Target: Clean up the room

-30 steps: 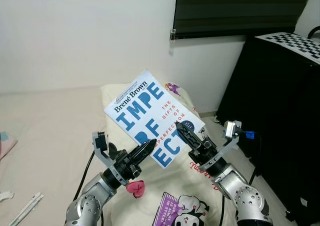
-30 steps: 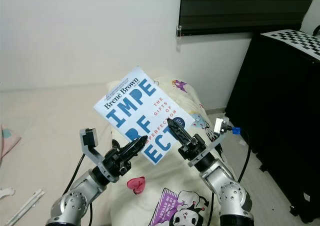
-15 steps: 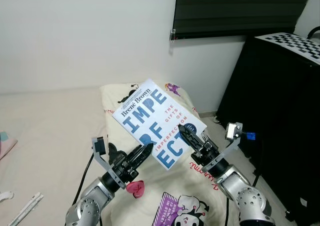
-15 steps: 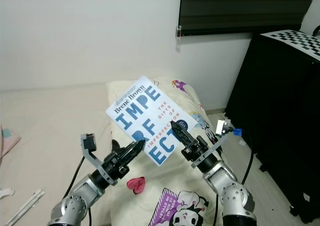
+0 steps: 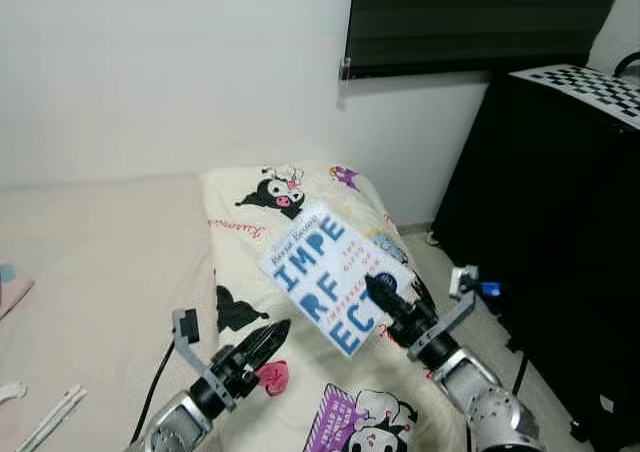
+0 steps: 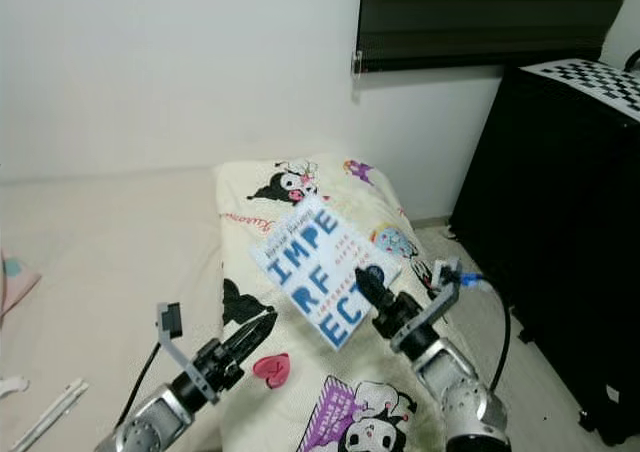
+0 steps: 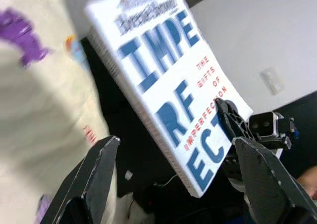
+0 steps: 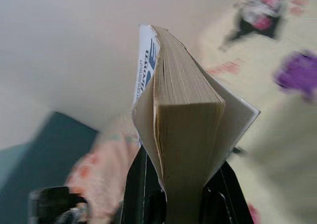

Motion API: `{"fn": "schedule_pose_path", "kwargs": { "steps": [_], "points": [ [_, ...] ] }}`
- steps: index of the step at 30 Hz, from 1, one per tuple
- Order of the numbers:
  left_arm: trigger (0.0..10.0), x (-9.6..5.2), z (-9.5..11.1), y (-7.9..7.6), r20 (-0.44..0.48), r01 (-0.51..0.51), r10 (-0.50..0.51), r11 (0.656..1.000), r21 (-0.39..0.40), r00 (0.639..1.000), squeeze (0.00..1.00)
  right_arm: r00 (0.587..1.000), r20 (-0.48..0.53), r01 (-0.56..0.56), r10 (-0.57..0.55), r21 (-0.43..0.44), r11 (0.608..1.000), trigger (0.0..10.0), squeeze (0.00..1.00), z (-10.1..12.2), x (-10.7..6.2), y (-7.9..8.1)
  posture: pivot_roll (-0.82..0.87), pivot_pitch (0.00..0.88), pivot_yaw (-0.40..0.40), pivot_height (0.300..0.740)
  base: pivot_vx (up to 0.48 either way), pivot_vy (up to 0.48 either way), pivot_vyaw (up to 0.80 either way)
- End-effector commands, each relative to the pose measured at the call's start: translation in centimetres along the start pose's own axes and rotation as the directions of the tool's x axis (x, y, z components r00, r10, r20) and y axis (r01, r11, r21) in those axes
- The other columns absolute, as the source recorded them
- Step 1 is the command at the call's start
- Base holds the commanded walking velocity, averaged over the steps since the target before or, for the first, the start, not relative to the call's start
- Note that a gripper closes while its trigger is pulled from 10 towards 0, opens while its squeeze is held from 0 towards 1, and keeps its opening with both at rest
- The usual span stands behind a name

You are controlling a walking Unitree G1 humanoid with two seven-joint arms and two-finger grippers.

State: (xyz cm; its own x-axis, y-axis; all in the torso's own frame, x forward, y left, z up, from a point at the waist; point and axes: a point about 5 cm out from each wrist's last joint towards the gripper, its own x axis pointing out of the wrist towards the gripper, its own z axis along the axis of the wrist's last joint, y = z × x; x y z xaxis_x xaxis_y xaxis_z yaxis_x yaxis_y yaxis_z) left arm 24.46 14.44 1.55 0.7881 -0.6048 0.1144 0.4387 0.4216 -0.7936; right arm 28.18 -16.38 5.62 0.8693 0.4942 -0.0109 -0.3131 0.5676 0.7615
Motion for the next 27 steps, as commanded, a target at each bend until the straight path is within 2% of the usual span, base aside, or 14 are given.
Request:
{"fn": "schedule_pose_path", "kwargs": {
  "steps": [1, 6, 8, 9, 10, 11, 13, 14, 15, 16, 19, 22, 26, 27],
  "points": [
    [10.0, -0.9, -0.2, 0.7, -0.018, -0.049, 0.049, 0.999, 0.011, 0.999, 1.00, 0.999, 0.008, 0.033, -0.032, -0.024, 0.999, 0.0, 0.00, -0.1, -0.2, -0.5, -0.03, 0.000, -0.056, 0.740, 0.000, 0.000, 0.00],
    [10.0, -2.3, -1.1, 2.4, -0.046, -0.213, 0.215, 0.976, 0.045, 0.976, 1.00, 0.969, -0.073, 0.229, -0.234, -0.072, 0.971, 0.0, 0.00, -2.3, -1.9, -3.6, -0.03, 0.000, -0.053, 0.740, 0.000, 0.000, 0.00],
    [10.0, -3.0, -1.4, 3.4, -0.054, -0.317, 0.322, 0.944, 0.086, 0.945, 1.00, 0.940, -0.114, 0.308, -0.322, -0.121, 0.944, 0.0, 0.00, -3.4, -2.9, -4.8, -0.03, 0.000, -0.054, 0.740, 0.000, 0.000, 0.00],
    [10.0, -3.4, -1.6, 3.8, -0.069, -0.354, 0.361, 0.931, 0.094, 0.930, 1.00, 0.920, -0.146, 0.342, -0.364, -0.152, 0.927, 0.9, 0.00, -4.2, -3.5, -5.4, -0.03, 0.000, -0.054, 0.740, 0.000, 0.000, 0.00],
    [10.0, -3.7, -1.8, 3.9, -0.080, -0.372, 0.379, 0.923, 0.094, 0.922, 1.00, 0.906, -0.167, 0.361, -0.388, -0.171, 0.917, 0.9, 0.00, -4.7, -3.9, -5.7, -0.03, 0.000, -0.054, 0.740, 0.000, 0.000, 0.00],
    [10.0, -4.0, -2.2, 4.2, -0.098, -0.400, 0.411, 0.910, 0.109, 0.907, 0.55, 0.871, -0.205, 0.401, -0.446, -0.226, 0.888, 10.0, 0.00, -5.6, -4.8, -6.4, -0.03, 0.000, -0.055, 0.740, 0.000, 0.000, 0.00],
    [10.0, -4.0, -2.2, 4.2, -0.098, -0.400, 0.411, 0.910, 0.109, 0.907, 0.55, 0.871, -0.205, 0.401, -0.446, -0.226, 0.888, 10.0, 0.00, -5.6, -4.8, -6.4, -0.03, 0.000, -0.055, 0.740, 0.000, 0.000, 0.00],
    [10.0, -4.3, -2.5, 4.3, -0.115, -0.416, 0.430, 0.901, 0.125, 0.896, 0.10, 0.842, -0.233, 0.428, -0.487, -0.262, 0.865, 10.0, 0.00, -6.4, -5.5, -6.8, -0.03, 0.000, -0.055, 0.740, 0.000, 0.000, 0.00],
    [10.0, -4.3, -2.5, 4.3, -0.115, -0.416, 0.430, 0.901, 0.125, 0.896, 0.10, 0.842, -0.233, 0.428, -0.487, -0.262, 0.865, 10.0, 0.00, -6.4, -5.5, -6.8, -0.03, 0.000, -0.055, 0.740, 0.000, 0.000, 0.00],
    [10.0, -4.5, -2.9, 4.5, -0.133, -0.438, 0.457, 0.887, 0.148, 0.880, 0.00, 0.804, -0.256, 0.462, -0.537, -0.300, 0.835, 10.0, 0.00, -7.2, -6.5, -7.4, -0.03, 0.000, -0.056, 0.740, 0.000, 0.000, 0.00],
    [10.0, -5.0, -3.7, 4.8, -0.163, -0.484, 0.514, 0.854, 0.193, 0.842, 0.00, 0.731, -0.285, 0.526, -0.620, -0.343, 0.778, 10.0, 0.00, -8.7, -8.4, -8.2, -0.02, 0.000, -0.058, 0.740, 0.000, 0.000, 0.00],
    [10.0, -5.2, -4.0, 4.9, -0.176, -0.506, 0.542, 0.836, 0.213, 0.821, 0.00, 0.703, -0.293, 0.552, -0.648, -0.350, 0.757, 10.0, 0.00, -9.2, -9.2, -8.5, -0.03, 0.000, -0.058, 0.740, 0.000, 0.000, 0.00],
    [10.0, -6.4, -5.1, 5.4, -0.214, -0.570, 0.623, 0.778, 0.262, 0.752, 0.00, 0.585, -0.341, 0.615, -0.736, -0.405, 0.676, 10.0, 0.00, -11.0, -11.9, -9.3, -0.03, 0.000, -0.057, 0.740, 0.000, 0.000, 0.00],
    [10.0, -6.4, -5.1, 5.4, -0.214, -0.570, 0.623, 0.778, 0.262, 0.752, 0.00, 0.585, -0.341, 0.615, -0.736, -0.405, 0.676, 10.0, 0.00, -11.0, -11.9, -9.3, -0.03, 0.000, -0.057, 0.740, 0.000, 0.000, 0.00]
  ]
}}
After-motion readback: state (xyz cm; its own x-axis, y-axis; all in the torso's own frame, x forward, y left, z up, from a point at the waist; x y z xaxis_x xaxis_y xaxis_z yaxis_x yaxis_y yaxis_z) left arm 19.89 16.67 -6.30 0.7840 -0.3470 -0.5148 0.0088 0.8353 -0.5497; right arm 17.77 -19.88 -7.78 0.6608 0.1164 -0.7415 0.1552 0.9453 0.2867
